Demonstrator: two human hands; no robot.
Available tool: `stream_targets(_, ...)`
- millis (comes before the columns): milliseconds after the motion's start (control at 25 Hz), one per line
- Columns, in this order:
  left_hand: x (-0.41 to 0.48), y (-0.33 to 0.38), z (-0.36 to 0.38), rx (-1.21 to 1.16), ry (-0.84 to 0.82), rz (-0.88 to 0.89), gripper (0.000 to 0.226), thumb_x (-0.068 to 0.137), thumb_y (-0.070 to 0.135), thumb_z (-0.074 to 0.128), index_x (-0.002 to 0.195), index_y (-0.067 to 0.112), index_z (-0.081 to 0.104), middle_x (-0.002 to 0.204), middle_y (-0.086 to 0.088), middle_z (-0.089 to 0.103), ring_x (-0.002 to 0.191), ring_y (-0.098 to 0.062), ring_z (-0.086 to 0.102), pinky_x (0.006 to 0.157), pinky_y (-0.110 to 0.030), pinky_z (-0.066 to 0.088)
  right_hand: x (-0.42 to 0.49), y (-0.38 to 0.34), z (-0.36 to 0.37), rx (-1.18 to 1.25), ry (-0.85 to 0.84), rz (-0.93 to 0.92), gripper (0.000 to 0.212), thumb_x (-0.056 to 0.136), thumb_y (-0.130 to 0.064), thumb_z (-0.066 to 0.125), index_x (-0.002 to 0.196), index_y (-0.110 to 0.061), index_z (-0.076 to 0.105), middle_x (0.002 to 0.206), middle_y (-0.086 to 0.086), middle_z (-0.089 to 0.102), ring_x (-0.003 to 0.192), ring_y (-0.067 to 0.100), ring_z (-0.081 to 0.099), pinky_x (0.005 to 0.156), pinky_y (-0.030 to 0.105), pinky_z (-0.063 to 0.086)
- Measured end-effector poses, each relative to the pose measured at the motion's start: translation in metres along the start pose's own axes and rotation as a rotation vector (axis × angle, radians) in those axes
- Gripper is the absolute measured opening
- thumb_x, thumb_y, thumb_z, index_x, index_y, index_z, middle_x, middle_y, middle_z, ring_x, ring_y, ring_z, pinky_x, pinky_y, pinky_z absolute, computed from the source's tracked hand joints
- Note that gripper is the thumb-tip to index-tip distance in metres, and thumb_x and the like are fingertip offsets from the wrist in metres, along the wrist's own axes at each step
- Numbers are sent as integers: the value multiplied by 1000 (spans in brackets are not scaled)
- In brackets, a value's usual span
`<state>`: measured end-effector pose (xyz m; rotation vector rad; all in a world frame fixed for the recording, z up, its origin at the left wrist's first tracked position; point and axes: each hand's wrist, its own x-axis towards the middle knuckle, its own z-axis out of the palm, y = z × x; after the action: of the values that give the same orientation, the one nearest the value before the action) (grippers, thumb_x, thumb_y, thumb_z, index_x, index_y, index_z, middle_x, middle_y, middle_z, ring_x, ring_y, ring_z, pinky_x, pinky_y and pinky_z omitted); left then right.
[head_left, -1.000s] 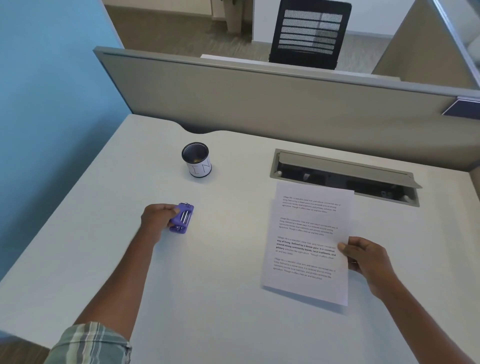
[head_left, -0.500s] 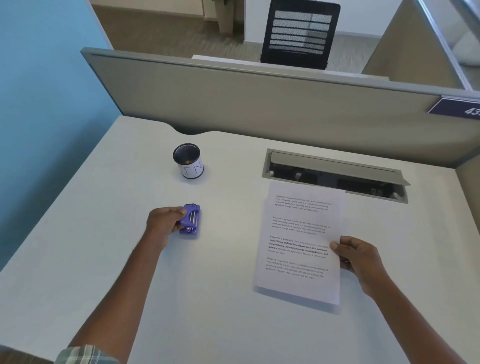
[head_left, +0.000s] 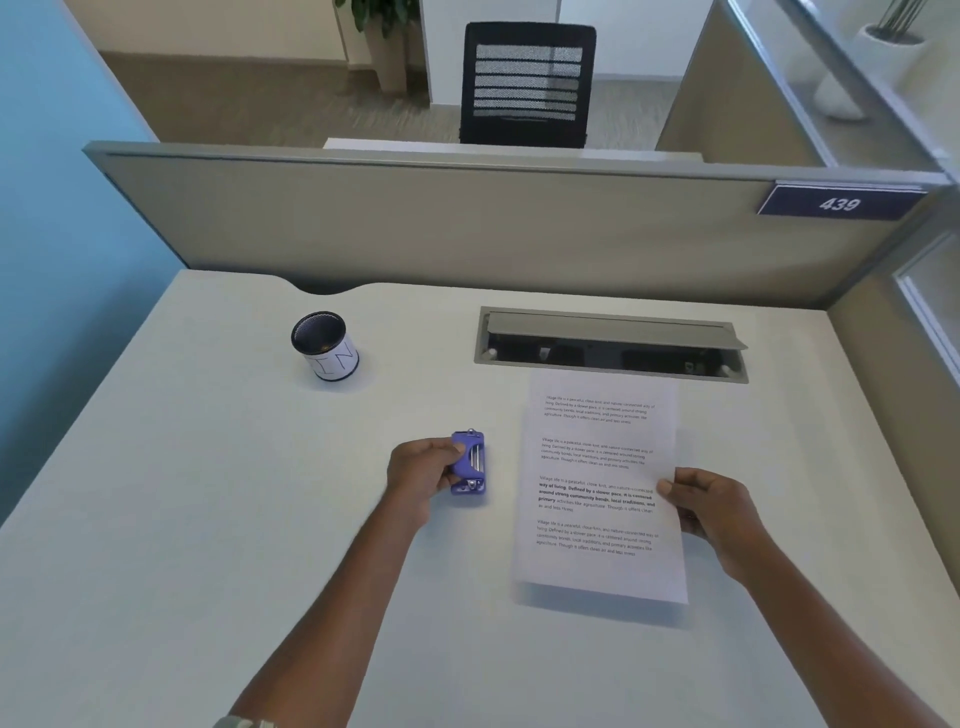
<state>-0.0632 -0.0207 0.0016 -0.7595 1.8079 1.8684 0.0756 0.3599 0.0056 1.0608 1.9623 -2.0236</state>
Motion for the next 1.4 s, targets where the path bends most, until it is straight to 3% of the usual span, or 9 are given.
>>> stream_targets(120,-6,-10,32,13,-24,-12,4,94,-3,79,94,1,79,98,-19,80,71,-21,76,65,-27,67,0,3,-13,3,21,26,19,97,-5,79,116,-2,80,107,18,86,101,44,82,96,55,66)
stream_targets(200,-8,-16,49,20,-26,-20,7,94,-2,80,101,-2,80,107,-24,81,81,-27,76,82,-37,68,1,5,-21,-1,32,40,19,97,-5,79,116,-2,79,107,18,86,101,44,83,95,55,66)
stream_targets(400,-12,-27,70,12,-25,-41,23,94,-4,79,116,-10,77,121,-30,79,91,-32,74,100,-50,65,4,12,-31,-19,27,44,19,96,-5,80,115,-3,79,106,19,86,96,41,83,73,40,71)
stream_targets(520,-14,-31,71,23,-18,-45,21,93,-4,79,114,-9,78,121,-31,79,90,-32,74,100,-51,66,7,15,-30,-33,22,48,18,96,-5,80,113,-2,79,102,18,86,90,38,84,67,37,70)
stream_targets(760,-16,-34,66,39,-24,-25,19,95,-1,80,113,-7,79,118,-28,81,84,-28,75,79,-37,69,15,17,-20,-58,27,69,15,96,-4,79,112,-2,79,100,17,87,82,31,85,65,36,70)
stream_targets(1000,-17,-38,63,148,17,48,22,91,10,84,113,6,84,111,-14,85,96,-31,82,94,-45,69,17,14,-10,-70,31,78,14,97,-3,78,111,0,79,99,18,86,96,43,83,67,38,71)
stream_targets(1200,-15,-38,61,226,41,104,33,89,22,89,119,9,82,115,-7,83,98,-22,74,103,-48,64,19,13,-6,-71,28,86,14,97,-2,78,111,1,78,100,19,86,98,44,82,71,41,72)
stream_targets(1400,-13,-35,61,244,-31,92,26,92,14,86,117,5,83,114,-12,84,94,-24,75,105,-54,63,22,11,1,-73,6,91,14,97,-1,78,111,1,78,99,19,86,79,30,84,65,36,70)
